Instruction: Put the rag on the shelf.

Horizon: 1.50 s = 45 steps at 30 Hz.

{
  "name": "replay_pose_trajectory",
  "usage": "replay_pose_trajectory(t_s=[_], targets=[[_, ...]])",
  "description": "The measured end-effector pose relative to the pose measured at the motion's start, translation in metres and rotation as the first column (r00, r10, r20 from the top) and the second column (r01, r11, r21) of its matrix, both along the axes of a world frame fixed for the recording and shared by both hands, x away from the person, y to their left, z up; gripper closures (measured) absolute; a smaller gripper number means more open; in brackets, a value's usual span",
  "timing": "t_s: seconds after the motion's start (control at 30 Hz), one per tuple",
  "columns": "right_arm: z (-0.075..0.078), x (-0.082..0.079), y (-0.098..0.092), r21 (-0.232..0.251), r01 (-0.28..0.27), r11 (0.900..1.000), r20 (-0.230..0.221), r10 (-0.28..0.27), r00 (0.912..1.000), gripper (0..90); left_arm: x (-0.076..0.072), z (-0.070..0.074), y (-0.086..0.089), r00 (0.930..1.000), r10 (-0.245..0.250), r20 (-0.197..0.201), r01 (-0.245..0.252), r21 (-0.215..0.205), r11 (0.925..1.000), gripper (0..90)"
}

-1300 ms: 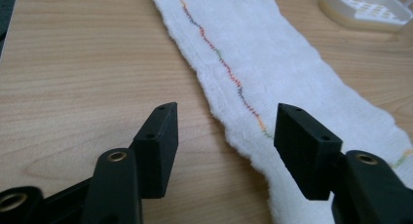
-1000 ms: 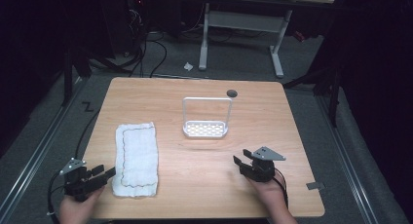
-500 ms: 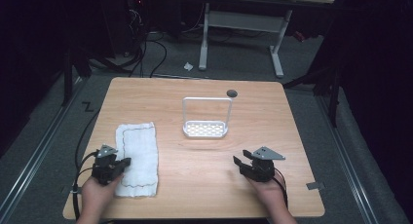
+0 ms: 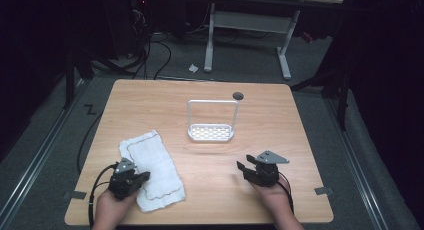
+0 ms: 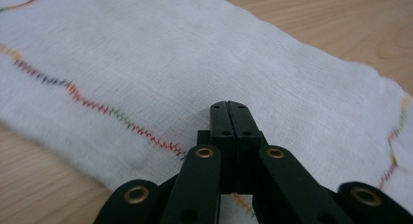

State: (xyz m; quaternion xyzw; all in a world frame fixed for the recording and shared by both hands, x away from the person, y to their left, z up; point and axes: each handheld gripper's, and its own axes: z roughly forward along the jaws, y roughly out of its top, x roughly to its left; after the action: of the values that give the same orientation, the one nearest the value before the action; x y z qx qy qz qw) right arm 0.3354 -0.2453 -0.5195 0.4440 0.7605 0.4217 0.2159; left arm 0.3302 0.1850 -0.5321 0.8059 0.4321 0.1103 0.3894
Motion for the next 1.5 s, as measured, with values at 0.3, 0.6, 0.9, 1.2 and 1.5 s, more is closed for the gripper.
replay_pose_trajectory(t_s=[0.3, 0.6, 0.9, 1.2, 1.5], targets=[[-0.001, -0.001, 0.009, 0.010, -0.044, 0.999, -0.012, 0.044, 0.9989, 59.4, -0.010, -0.003, -0.061, 0.9885, -0.150, 0.019, 0.151, -0.015, 0.9885, 90.0], [0.003, -0.004, 0.045, 0.013, -0.174, 0.985, 0.001, 0.174, 0.9847, 80.8, -0.024, -0.004, -0.089, 0.9700, -0.239, 0.041, 0.240, -0.014, 0.9706, 90.0], [-0.012, -0.017, 0.086, -0.104, -0.258, 0.961, -0.086, 0.249, 0.9646, 90.0, -0.027, -0.004, -0.096, 0.9605, -0.273, 0.054, 0.273, -0.001, 0.9619, 90.0], [-0.016, -0.046, 0.075, -0.085, -0.258, 0.963, -0.103, 0.249, 0.9631, 90.0, -0.015, -0.005, -0.101, 0.9715, -0.227, 0.069, 0.227, 0.000, 0.9738, 89.7], [-0.005, -0.027, 0.080, -0.059, -0.254, 0.965, -0.063, 0.251, 0.9660, 89.0, -0.015, 0.000, -0.093, 0.9781, -0.201, 0.055, 0.203, -0.041, 0.9782, 79.0]])
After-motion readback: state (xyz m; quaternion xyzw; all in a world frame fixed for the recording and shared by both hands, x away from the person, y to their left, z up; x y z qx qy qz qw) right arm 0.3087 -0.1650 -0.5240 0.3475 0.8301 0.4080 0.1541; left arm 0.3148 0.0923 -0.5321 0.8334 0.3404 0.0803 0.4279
